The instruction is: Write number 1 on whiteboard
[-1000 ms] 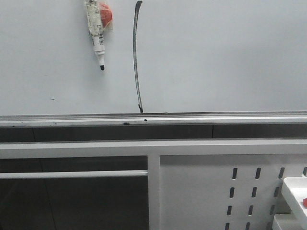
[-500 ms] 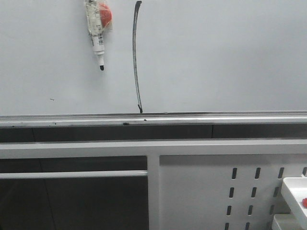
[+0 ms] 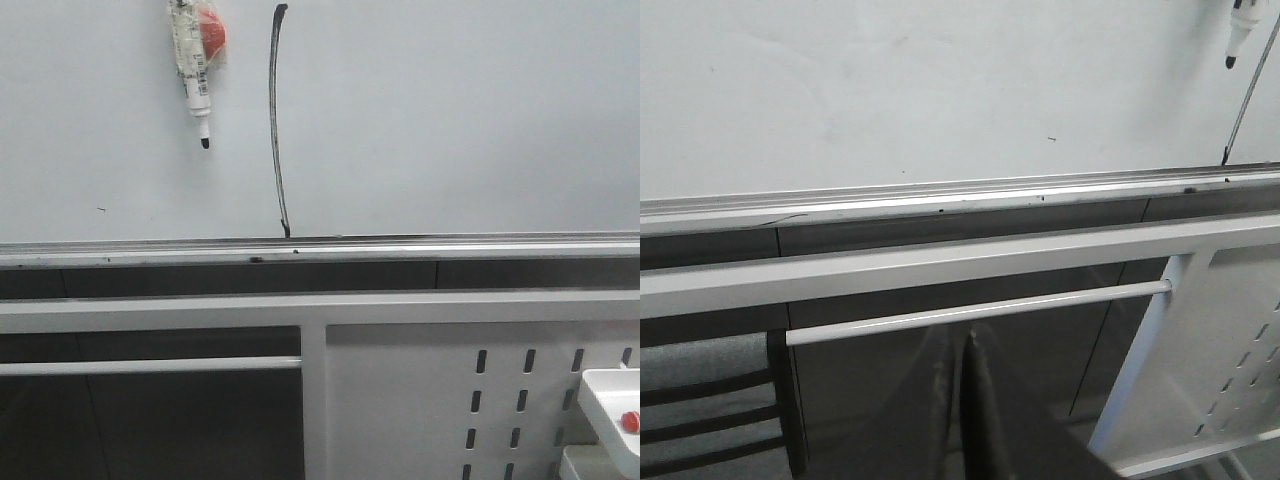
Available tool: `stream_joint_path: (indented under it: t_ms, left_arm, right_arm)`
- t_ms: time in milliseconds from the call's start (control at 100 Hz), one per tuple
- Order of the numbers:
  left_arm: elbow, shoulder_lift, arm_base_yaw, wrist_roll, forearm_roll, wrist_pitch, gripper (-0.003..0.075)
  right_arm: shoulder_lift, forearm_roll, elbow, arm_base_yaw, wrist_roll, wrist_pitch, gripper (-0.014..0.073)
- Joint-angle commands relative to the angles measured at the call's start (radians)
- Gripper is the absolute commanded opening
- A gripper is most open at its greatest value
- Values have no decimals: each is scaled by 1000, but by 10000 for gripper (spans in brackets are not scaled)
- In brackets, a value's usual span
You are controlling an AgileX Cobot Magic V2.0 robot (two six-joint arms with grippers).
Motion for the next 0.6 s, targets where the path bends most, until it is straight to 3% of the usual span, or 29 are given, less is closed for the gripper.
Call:
stream_joint_path:
  t_ms: [0, 260, 320, 590]
  left_arm:
    - [35, -22, 2, -11, -12, -38, -20]
    - [35, -22, 2, -11, -12, -38, -20]
    - [35, -22, 2, -11, -12, -38, -20]
    - [35, -22, 2, -11, -18, -38, -20]
  right_arm:
    - [-14, -81, 60, -71, 159, -158, -59]
    - [-198, -78, 303, -116, 167, -262, -59]
    - [-249, -78, 297, -116, 167, -155, -59]
    - [-246, -70, 300, -120, 167, -24, -59]
